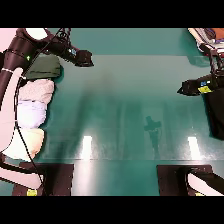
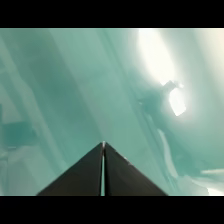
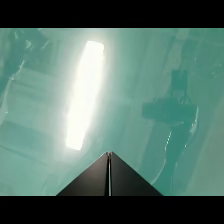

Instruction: Fold the shirts.

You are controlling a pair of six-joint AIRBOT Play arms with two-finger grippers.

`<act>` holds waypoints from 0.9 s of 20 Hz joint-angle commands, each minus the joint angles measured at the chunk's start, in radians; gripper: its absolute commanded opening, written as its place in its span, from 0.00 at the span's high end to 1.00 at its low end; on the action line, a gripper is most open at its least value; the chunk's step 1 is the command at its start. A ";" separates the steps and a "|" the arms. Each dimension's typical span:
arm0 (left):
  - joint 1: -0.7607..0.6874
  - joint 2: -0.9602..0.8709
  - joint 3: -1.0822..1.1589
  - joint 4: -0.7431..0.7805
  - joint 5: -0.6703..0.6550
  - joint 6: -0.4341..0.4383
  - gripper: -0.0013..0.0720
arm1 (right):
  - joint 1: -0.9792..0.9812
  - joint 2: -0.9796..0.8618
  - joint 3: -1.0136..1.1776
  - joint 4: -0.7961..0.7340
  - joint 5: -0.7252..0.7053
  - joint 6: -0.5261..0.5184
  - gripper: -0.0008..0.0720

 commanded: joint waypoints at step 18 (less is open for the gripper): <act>0.284 -0.286 -0.010 0.736 0.235 -0.242 0.29 | 0.002 -0.001 0.000 0.008 -0.014 0.031 0.96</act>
